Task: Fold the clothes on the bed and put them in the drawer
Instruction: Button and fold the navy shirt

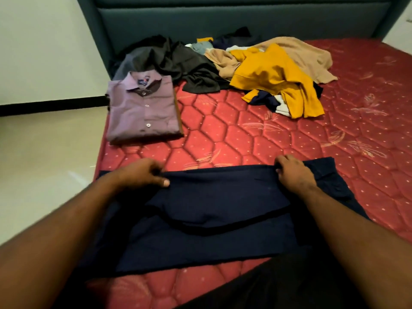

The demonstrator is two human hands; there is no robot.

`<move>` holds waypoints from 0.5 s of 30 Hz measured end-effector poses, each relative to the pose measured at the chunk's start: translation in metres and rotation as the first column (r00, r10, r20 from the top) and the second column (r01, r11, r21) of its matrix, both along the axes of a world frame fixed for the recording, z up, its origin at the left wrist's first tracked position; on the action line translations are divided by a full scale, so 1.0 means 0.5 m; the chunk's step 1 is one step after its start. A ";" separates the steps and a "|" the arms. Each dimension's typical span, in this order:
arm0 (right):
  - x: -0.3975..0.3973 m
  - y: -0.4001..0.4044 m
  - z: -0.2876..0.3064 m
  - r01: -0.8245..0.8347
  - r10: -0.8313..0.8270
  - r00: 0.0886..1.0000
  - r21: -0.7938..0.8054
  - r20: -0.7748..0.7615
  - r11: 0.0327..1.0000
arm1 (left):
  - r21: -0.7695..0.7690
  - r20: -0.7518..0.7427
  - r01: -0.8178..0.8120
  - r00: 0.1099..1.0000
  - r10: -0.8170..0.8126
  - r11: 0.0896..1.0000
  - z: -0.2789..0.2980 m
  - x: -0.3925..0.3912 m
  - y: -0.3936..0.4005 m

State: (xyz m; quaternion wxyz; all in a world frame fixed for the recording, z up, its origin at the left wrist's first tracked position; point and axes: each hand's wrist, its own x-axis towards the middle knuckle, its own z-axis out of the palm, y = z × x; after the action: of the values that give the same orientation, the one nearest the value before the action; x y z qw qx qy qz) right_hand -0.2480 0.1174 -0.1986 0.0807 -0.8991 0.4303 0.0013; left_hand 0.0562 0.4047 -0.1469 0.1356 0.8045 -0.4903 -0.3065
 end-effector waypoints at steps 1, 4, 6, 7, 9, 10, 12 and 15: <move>-0.002 -0.002 -0.002 0.012 -0.012 1.000 -0.021 0.016 1.000 | -0.154 -0.063 -0.037 0.998 0.028 0.987 0.012 0.007 0.001; -0.001 0.004 -0.008 0.043 -0.042 0.999 -0.050 0.026 0.998 | -0.317 -0.114 -0.141 0.987 0.110 0.938 0.015 0.033 -0.003; 0.000 0.011 -0.008 0.053 -0.054 0.998 -0.071 -0.011 0.996 | -0.055 0.004 -0.089 0.996 0.089 0.995 -0.015 0.049 0.002; 0.002 0.015 -0.008 0.051 -0.053 0.999 -0.085 -0.014 0.995 | 0.096 0.047 -0.059 0.997 0.055 0.994 -0.034 0.055 0.010; 0.011 0.024 -0.004 0.008 -0.005 1.000 -0.117 0.022 0.993 | 0.203 0.041 -0.047 0.998 0.039 0.978 -0.058 0.068 0.023; 0.020 0.032 -0.002 -0.050 0.055 0.998 -0.120 0.044 0.992 | 0.188 0.020 -0.049 0.999 0.046 0.981 -0.064 0.074 0.028; 0.047 0.050 -0.004 -0.222 0.227 0.972 -0.076 0.057 0.972 | 0.174 -0.010 -0.013 1.000 0.015 0.985 -0.065 0.083 0.039; 0.096 0.083 -0.006 -0.404 0.396 0.914 0.101 0.091 0.909 | 0.136 -0.073 -0.011 0.997 0.021 0.991 -0.057 0.093 0.065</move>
State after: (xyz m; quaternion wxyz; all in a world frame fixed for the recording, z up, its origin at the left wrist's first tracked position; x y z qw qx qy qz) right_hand -0.2000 0.1591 -0.2015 0.1465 -0.9613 0.2331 0.0124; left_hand 0.1025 0.4370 -0.1753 0.1011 0.8039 -0.4564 -0.3676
